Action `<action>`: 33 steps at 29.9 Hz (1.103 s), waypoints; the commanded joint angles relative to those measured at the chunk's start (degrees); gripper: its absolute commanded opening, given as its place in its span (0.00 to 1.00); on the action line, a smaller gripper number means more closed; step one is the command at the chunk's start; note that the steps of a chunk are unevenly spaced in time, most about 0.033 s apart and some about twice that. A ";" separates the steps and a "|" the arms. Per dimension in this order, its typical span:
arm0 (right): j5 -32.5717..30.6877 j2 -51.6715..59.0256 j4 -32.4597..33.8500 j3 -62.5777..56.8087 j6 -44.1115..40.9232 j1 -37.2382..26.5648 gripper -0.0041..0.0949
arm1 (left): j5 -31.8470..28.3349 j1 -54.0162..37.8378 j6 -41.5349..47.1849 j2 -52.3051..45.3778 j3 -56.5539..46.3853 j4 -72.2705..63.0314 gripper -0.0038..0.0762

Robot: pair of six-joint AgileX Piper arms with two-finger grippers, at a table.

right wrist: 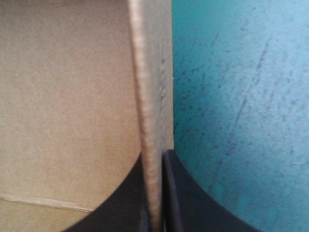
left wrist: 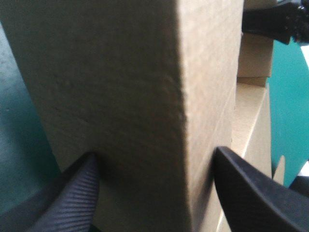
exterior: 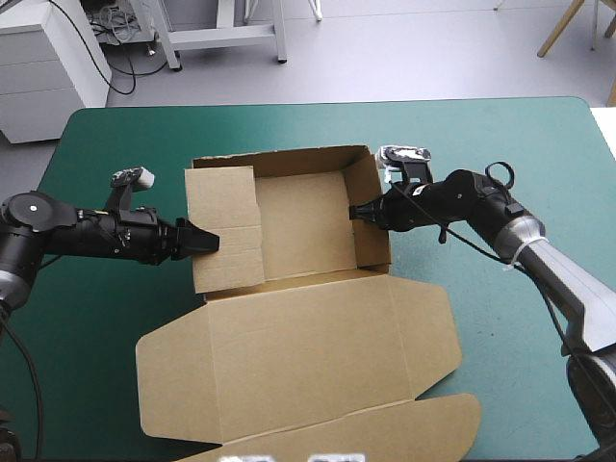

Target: Fold the box

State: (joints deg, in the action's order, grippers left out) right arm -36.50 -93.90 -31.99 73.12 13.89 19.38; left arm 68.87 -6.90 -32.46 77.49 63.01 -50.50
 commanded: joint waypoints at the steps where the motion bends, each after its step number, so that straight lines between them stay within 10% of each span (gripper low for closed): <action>1: 3.49 2.60 -2.52 1.47 -1.06 2.05 0.02 | -0.53 0.40 0.81 -1.66 1.44 -1.10 0.65; 17: 0.67 2.60 1.52 1.47 -3.85 4.31 0.03 | -20.23 16.66 22.13 -1.66 0.51 26.30 0.53; 26: -1.00 2.60 1.52 1.47 -4.81 4.31 0.03 | -24.63 21.20 26.02 -1.66 0.51 31.71 0.03; 33: -5.90 3.59 6.28 1.47 -5.51 4.31 0.03 | -22.95 23.24 26.19 0.01 0.51 36.29 0.04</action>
State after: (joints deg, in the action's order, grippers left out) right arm -40.05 -93.81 -24.05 72.92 7.17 23.04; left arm 48.00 15.06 -3.55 78.54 61.83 -11.19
